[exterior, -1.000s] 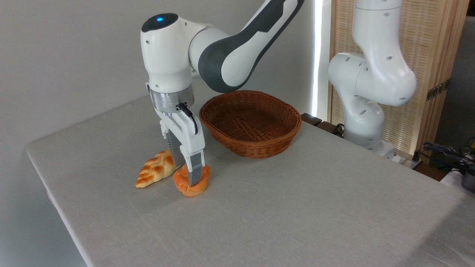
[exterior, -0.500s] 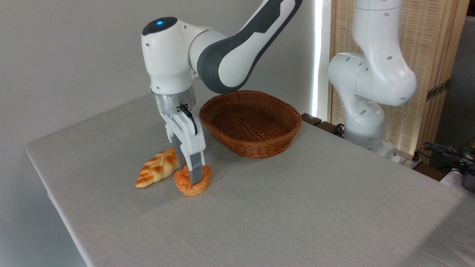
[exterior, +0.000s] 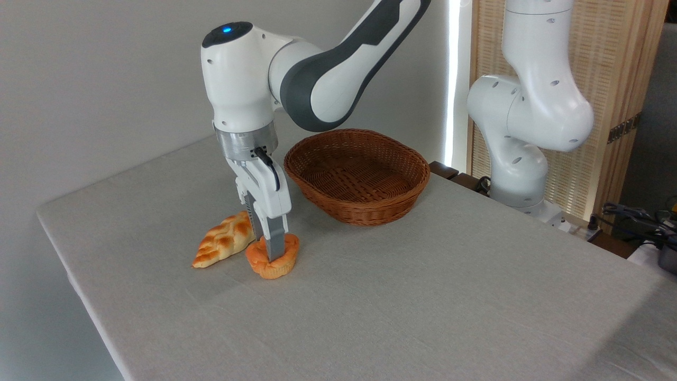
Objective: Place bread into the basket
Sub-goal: 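Close the gripper around the round orange bun, then lift the bun and carry it over the woven basket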
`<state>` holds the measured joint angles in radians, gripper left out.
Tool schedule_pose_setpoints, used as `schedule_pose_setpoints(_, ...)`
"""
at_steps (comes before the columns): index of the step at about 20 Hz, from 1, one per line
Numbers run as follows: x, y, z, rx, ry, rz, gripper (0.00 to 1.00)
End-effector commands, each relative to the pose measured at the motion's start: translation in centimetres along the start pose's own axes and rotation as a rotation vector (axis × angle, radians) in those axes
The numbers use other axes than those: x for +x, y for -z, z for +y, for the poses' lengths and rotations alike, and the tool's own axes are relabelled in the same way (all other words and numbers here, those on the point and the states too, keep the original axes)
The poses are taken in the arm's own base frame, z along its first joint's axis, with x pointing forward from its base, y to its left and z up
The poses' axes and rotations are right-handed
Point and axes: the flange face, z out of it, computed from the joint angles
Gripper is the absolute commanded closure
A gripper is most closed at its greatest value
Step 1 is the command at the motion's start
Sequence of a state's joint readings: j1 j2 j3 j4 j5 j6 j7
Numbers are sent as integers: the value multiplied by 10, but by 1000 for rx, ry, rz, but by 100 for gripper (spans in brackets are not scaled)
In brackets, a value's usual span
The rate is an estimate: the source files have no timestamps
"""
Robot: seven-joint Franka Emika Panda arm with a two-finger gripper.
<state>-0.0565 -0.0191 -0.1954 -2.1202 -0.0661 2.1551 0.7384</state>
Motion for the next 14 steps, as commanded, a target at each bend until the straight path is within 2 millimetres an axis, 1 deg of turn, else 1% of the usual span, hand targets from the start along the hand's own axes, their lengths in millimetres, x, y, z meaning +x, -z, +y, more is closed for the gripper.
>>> schedule_pose_setpoints(1,2,11,-2,21,6,22,100)
schedule_pose_setpoints(3,1,11,-1,9,5,8,100)
schedule_pose_setpoints(4,0,17,-3,4,7,2,100)
schedule_pose_setpoints(5,0,26,-4,-6,11,-9,100)
schedule_pose_setpoints(6,3,41,-5,-16,13,-14,100)
schedule_pose_setpoints(7,4,54,-4,-34,14,-27,100)
schedule_pose_setpoints(8,4,70,2,-54,11,-37,100)
schedule_pose_setpoints(10,-5,108,25,-92,17,-7,100)
schedule_pose_setpoints(11,-9,122,42,-115,2,-10,100)
schedule_pose_setpoints(12,-13,133,61,-137,-24,-36,97)
schedule_pose_setpoints(13,-14,136,81,-161,-54,-68,96)
schedule_pose_setpoints(14,-15,136,104,-179,-83,-100,96)
